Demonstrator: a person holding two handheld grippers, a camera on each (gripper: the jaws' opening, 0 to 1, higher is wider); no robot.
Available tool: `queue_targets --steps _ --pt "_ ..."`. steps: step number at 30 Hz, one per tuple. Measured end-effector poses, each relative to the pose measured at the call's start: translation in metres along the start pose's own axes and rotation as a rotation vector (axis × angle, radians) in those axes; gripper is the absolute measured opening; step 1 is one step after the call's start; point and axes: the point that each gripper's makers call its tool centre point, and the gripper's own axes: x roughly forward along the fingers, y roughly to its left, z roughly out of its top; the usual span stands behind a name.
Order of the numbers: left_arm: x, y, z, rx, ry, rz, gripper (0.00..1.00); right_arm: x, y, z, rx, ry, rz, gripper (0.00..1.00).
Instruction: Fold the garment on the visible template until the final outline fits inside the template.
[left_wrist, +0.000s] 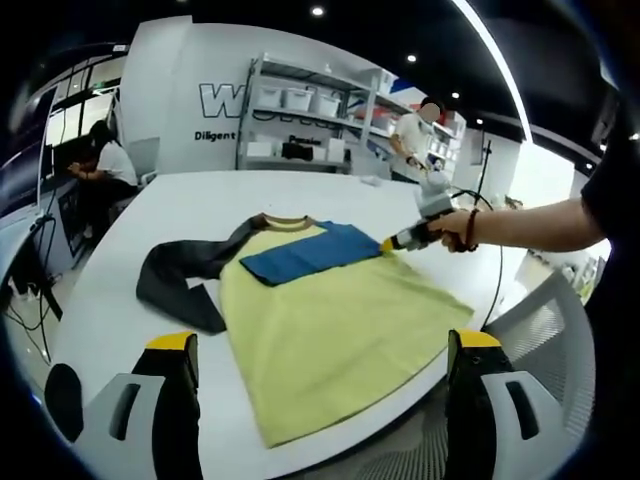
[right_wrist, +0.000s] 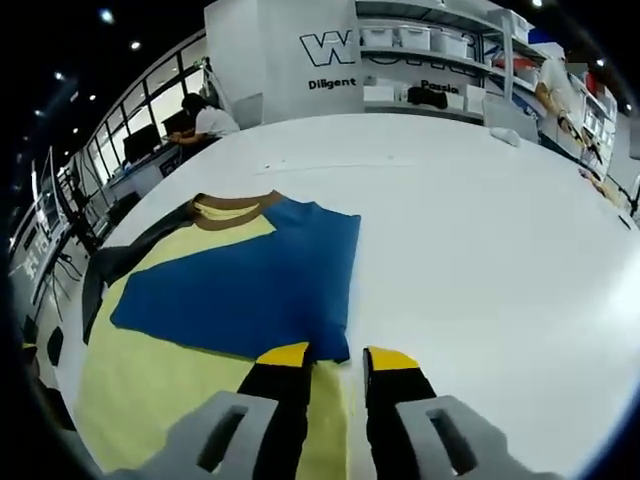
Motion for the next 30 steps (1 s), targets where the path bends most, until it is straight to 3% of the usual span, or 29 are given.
queue_targets --steps 8,15,30 --pt "-0.001 0.0 -0.001 -0.001 0.002 0.002 0.98 0.004 0.006 -0.007 0.018 0.009 0.013 0.07" --pt "0.0 -0.001 -0.001 0.003 0.008 0.001 0.98 0.002 0.006 -0.006 -0.058 0.007 0.019 0.02" --pt "0.0 -0.001 -0.003 0.005 0.019 -0.002 0.98 -0.003 -0.026 -0.004 -0.122 0.023 -0.016 0.01"
